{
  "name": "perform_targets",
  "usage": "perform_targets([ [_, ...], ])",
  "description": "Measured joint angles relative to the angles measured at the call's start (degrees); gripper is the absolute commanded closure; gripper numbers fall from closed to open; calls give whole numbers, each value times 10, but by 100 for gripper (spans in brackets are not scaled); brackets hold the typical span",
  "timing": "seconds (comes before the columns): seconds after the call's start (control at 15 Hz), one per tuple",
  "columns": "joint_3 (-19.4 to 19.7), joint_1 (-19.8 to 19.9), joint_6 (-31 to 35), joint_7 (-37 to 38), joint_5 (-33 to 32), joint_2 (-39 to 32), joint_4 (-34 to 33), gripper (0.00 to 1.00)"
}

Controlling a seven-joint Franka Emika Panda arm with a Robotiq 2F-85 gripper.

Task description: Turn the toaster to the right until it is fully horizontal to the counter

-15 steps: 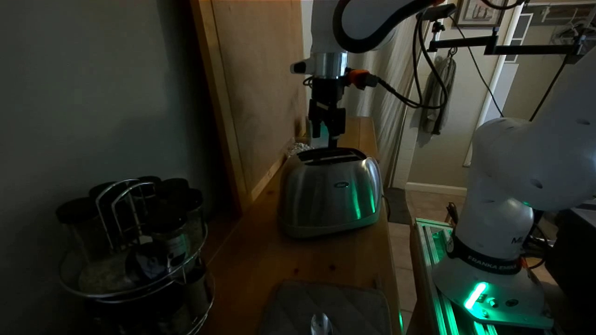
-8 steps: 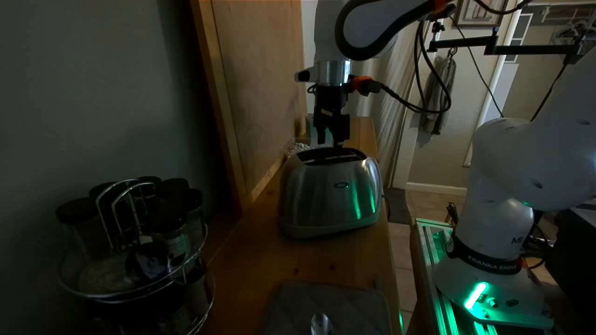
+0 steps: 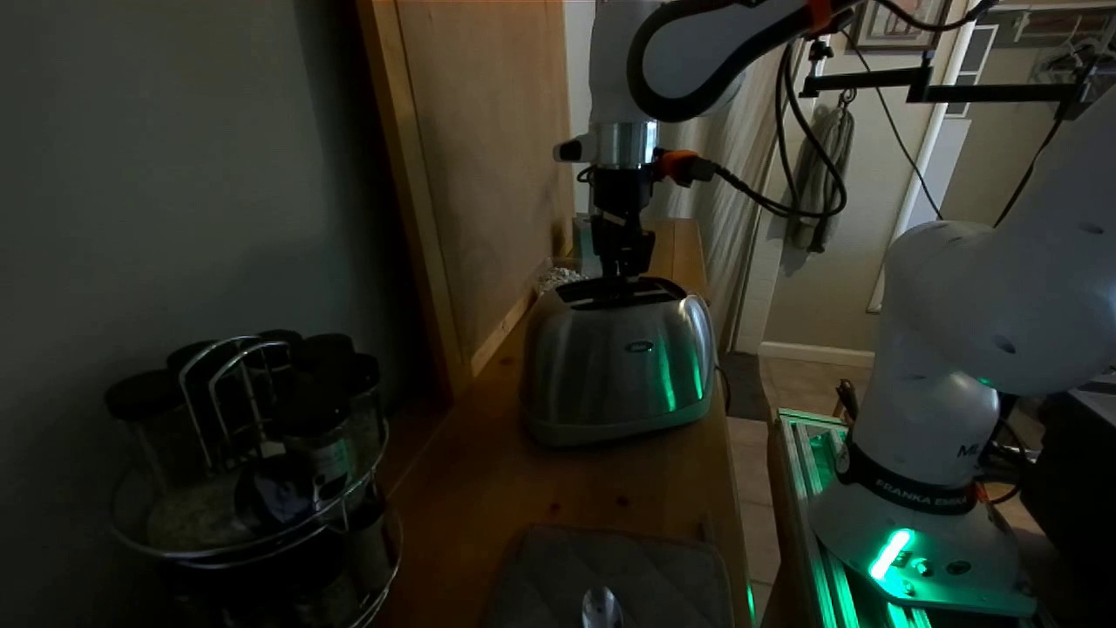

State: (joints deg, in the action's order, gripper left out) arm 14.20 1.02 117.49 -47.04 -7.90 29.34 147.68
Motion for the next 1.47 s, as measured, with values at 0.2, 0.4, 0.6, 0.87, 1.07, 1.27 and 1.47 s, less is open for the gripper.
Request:
perform_targets([
  [0.2,4,2,10,-7,0,0,1,81],
  [0.4,5,5,17,-8,0,-1,0,92],
  [0.6,6,5,17,-14,0,-1,0,92],
  [0.87,5,2,17,-57,-7,-2,-1,92],
  [1.07,0,1,17,-78,-14,-8,-5,92],
  [1.27,-8,-9,13,-111,-15,-20,-15,92],
  [1.47,-19,-19,8,-151,-19,-32,-26,92],
])
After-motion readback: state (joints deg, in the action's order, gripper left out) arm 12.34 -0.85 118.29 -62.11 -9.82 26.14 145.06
